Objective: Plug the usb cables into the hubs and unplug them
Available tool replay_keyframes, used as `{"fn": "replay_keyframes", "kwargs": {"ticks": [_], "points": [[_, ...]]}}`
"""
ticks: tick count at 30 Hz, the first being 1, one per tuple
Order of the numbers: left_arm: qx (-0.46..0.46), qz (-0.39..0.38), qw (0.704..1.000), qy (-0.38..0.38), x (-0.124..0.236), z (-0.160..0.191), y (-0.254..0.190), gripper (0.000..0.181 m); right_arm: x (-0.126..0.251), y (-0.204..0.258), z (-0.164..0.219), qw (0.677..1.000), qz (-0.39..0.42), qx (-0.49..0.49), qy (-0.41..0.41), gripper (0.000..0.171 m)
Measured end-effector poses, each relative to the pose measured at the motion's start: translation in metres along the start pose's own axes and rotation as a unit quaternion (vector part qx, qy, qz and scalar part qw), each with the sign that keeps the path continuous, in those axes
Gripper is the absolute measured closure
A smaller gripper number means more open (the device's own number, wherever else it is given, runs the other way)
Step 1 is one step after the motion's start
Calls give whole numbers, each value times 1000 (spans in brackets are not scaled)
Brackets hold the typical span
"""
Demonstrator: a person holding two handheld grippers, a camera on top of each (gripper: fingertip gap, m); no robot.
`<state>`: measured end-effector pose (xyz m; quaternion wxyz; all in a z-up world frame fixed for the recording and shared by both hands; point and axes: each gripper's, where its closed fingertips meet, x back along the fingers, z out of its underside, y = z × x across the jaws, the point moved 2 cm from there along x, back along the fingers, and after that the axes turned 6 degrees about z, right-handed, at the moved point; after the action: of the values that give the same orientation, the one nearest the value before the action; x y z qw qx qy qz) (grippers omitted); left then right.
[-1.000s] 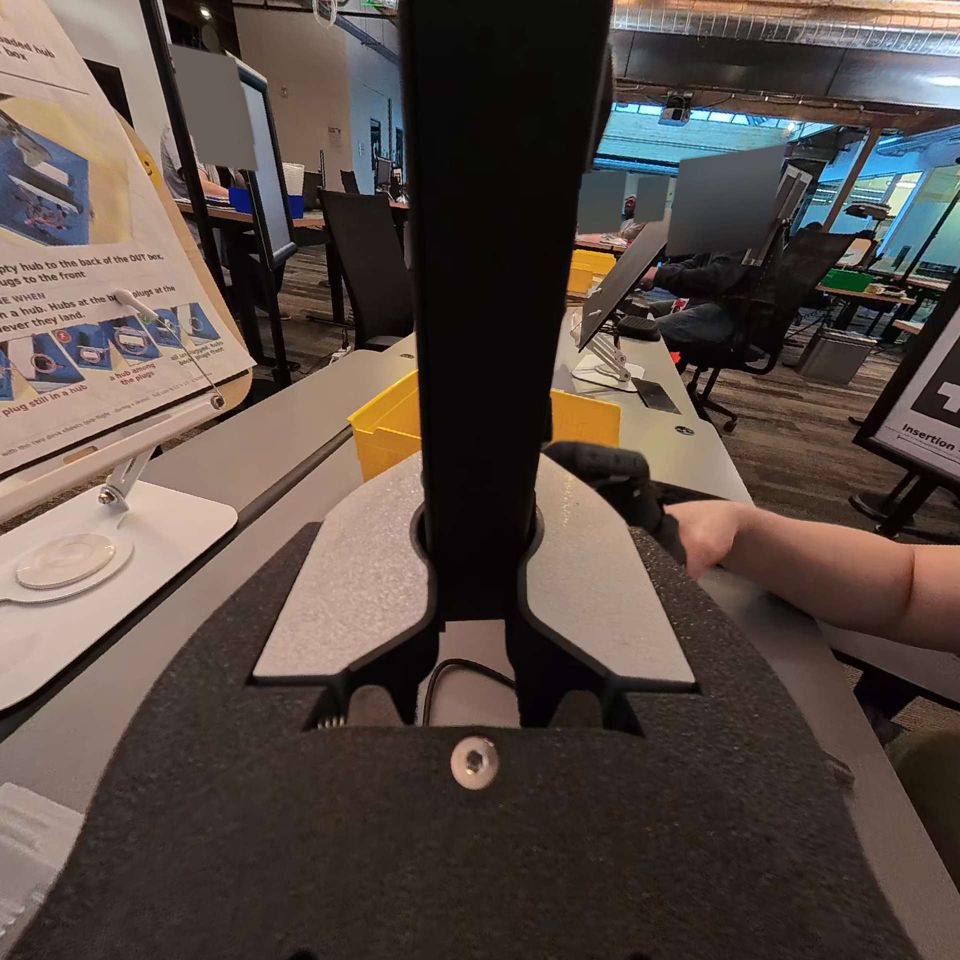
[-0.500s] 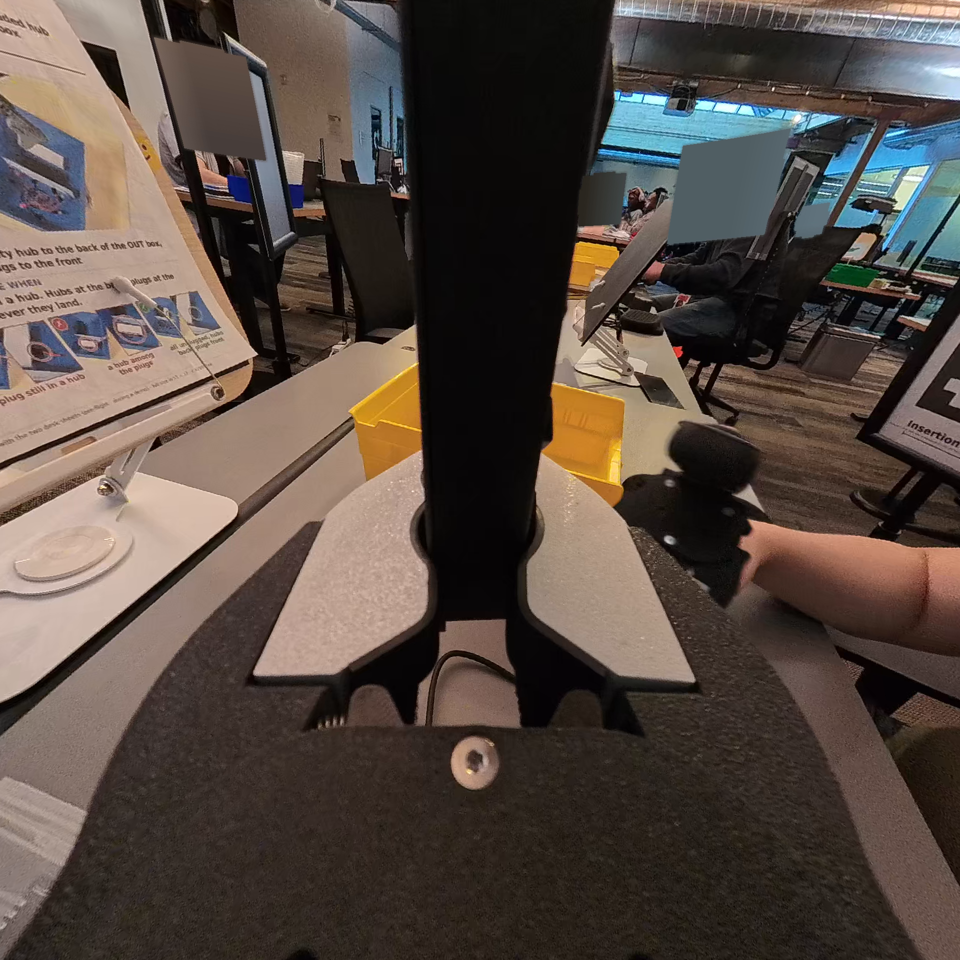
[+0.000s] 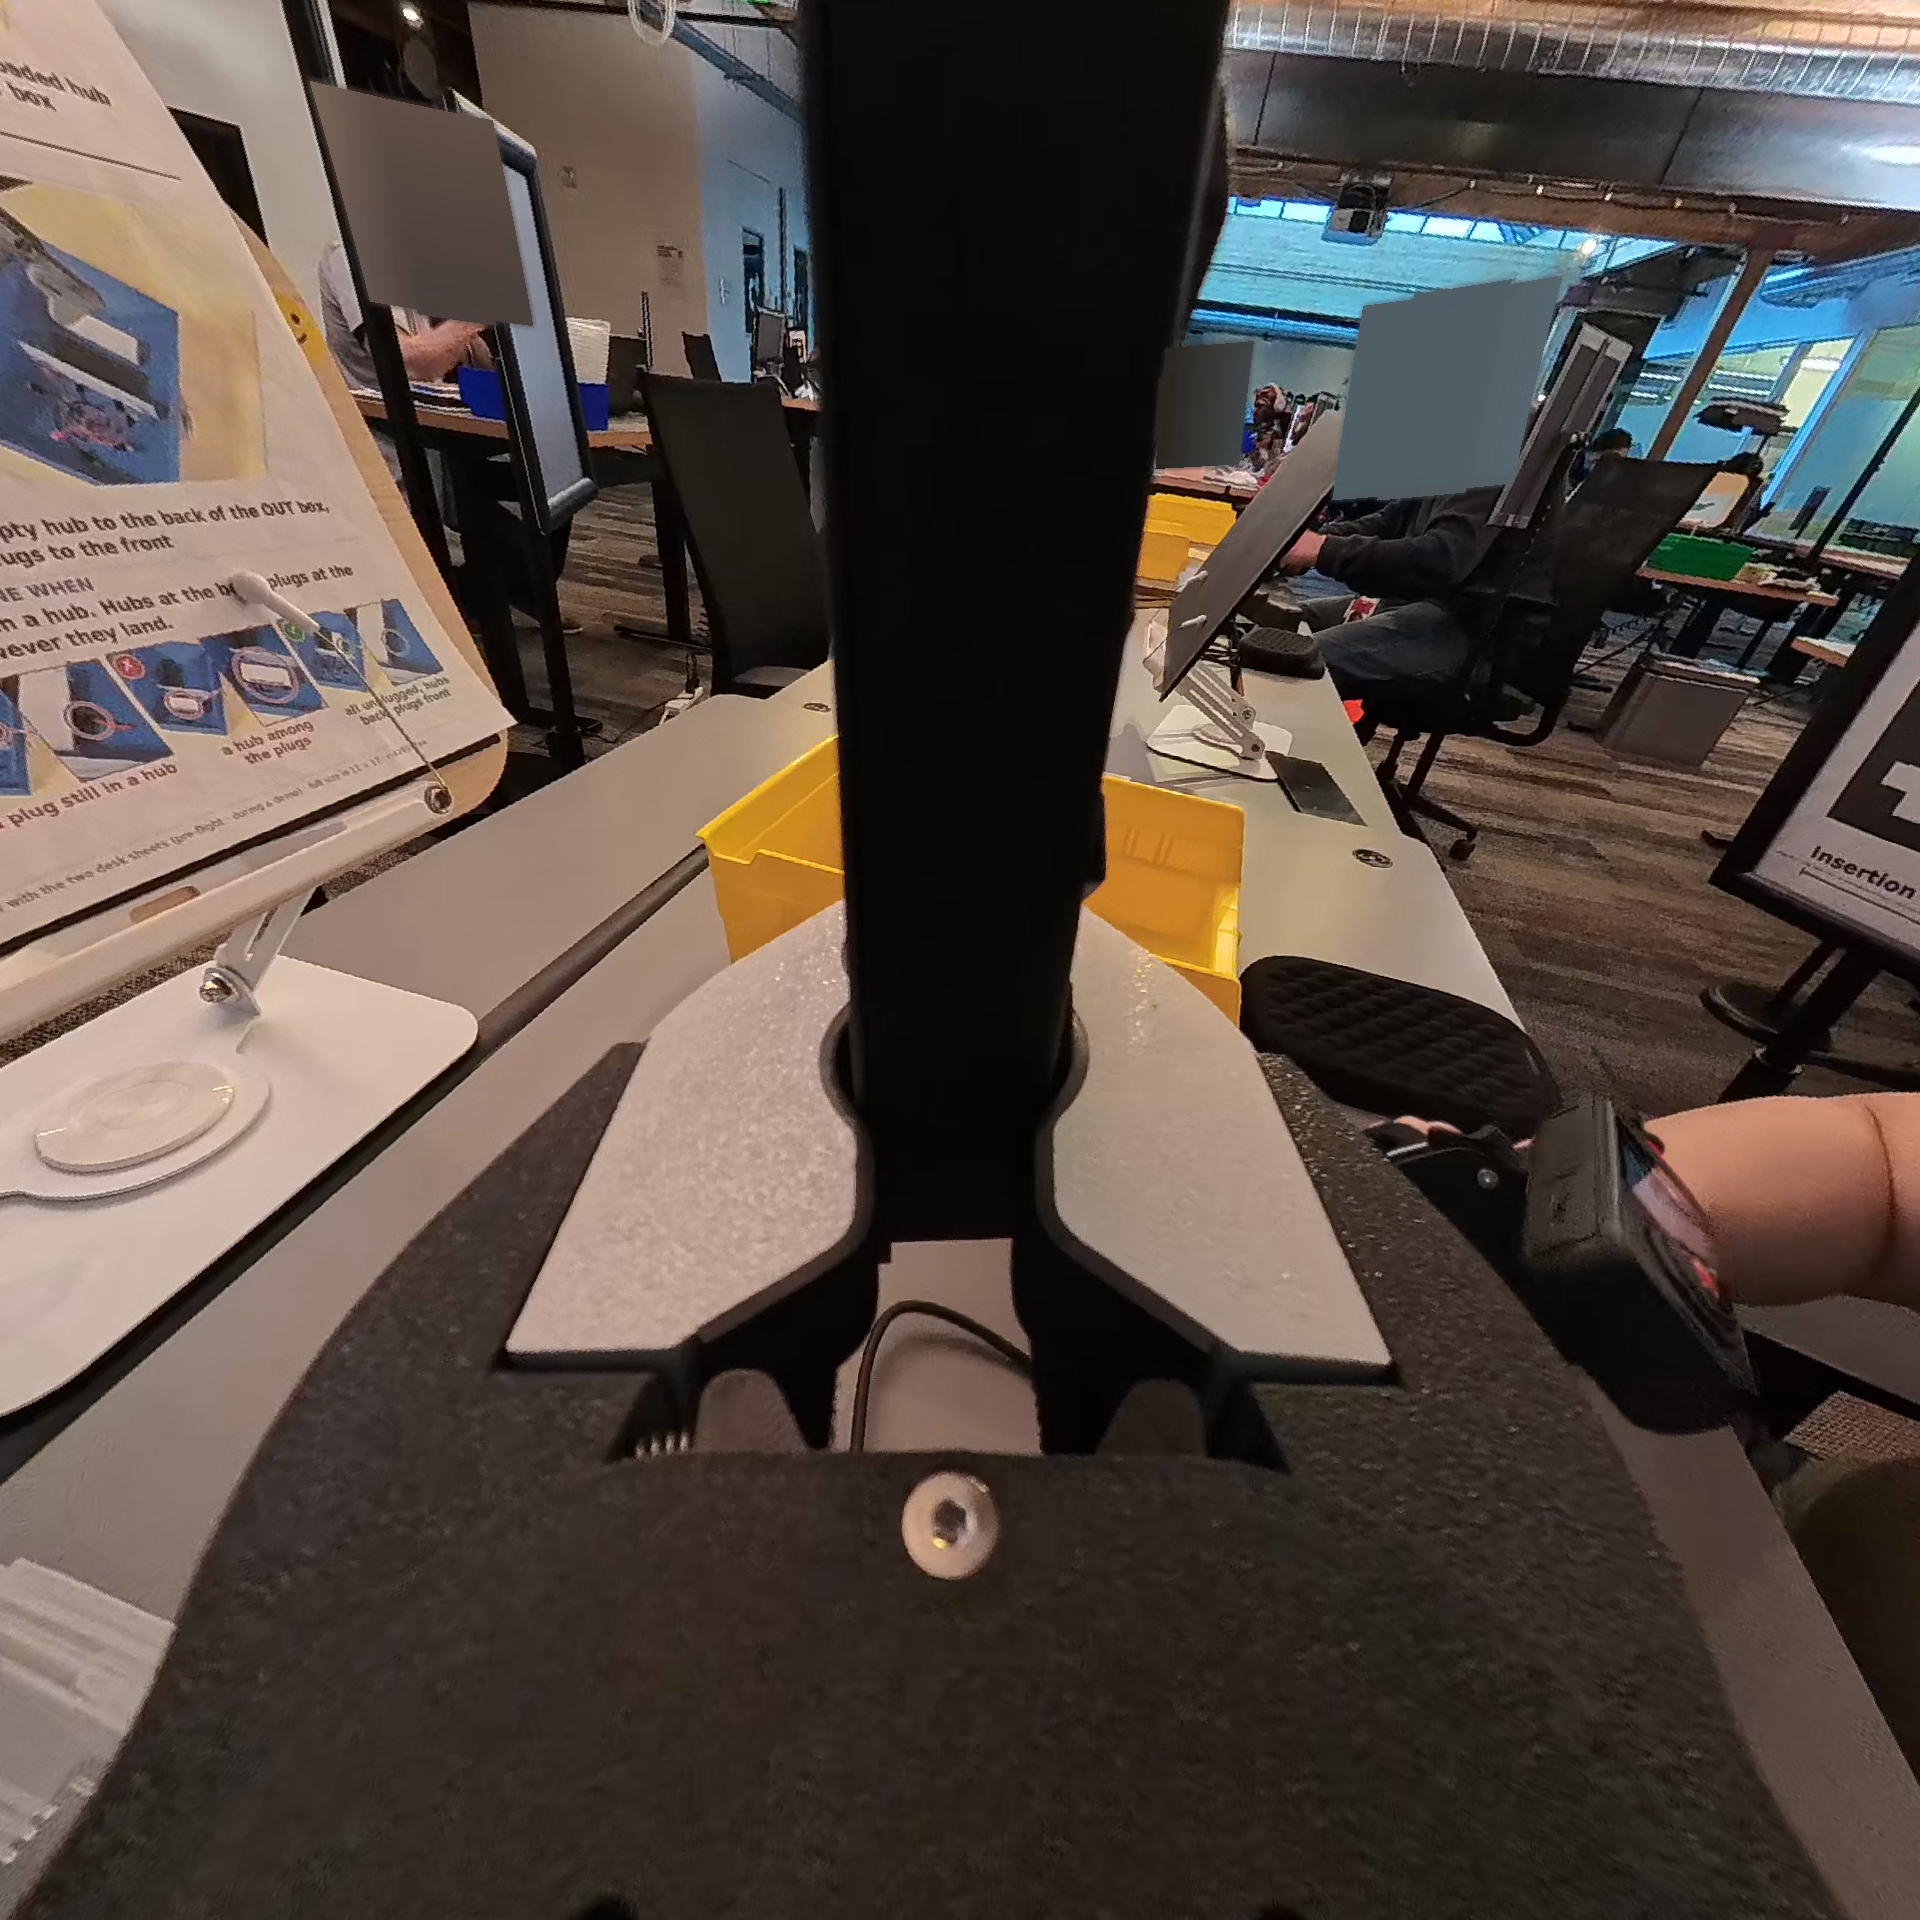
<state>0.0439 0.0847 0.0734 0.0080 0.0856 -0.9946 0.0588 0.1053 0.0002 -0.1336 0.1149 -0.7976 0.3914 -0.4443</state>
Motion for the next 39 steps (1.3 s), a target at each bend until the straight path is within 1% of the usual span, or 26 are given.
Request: {"fn": "replay_keyframes", "kwargs": {"ticks": [5,8,15,18,20,22,23,25,27,28,32,35,37,39], "points": [[1,1,1000,-3,2,-2,0,156,-5,-3,2,999,28,15,14,160],[1,2,1000,-5,2,-3,0,156,-6,-3,3,999,27,10,14,161],[0,5,1000,0,0,-1,-1,155,-11,-8,9,998,-16,-59,17,162],[-2,5,1000,2,-1,0,-2,155,-10,-9,9,997,-33,-72,10,162],[-5,2,1000,7,-2,0,-2,155,-4,-9,4,994,-56,-97,-13,162],[-9,-3,1000,12,-1,1,-1,155,8,-19,-5,985,-83,-146,-48,162],[-11,-6,1000,13,-1,2,0,155,16,-24,-12,976,-108,-177,-69,162],[-14,-12,1000,13,-2,3,2,156,33,-35,-27,947,-171,-244,-117,162],[-17,-19,1000,13,-2,4,4,156,53,-51,-43,916,-229,-289,-158,163],[-18,-24,999,14,-3,5,6,156,63,-62,-52,903,-244,-305,-180,163],[-32,-49,998,12,-4,6,11,156,106,-96,-89,858,-308,-331,-245,163],[-46,-64,997,8,-5,4,10,155,134,-113,-117,815,-364,-353,-280,163],[-53,-69,996,8,-8,3,8,155,148,-120,-132,790,-392,-365,-298,163],[-56,-78,995,13,-11,4,7,155,156,-125,-144,775,-403,-375,-310,162]]}}
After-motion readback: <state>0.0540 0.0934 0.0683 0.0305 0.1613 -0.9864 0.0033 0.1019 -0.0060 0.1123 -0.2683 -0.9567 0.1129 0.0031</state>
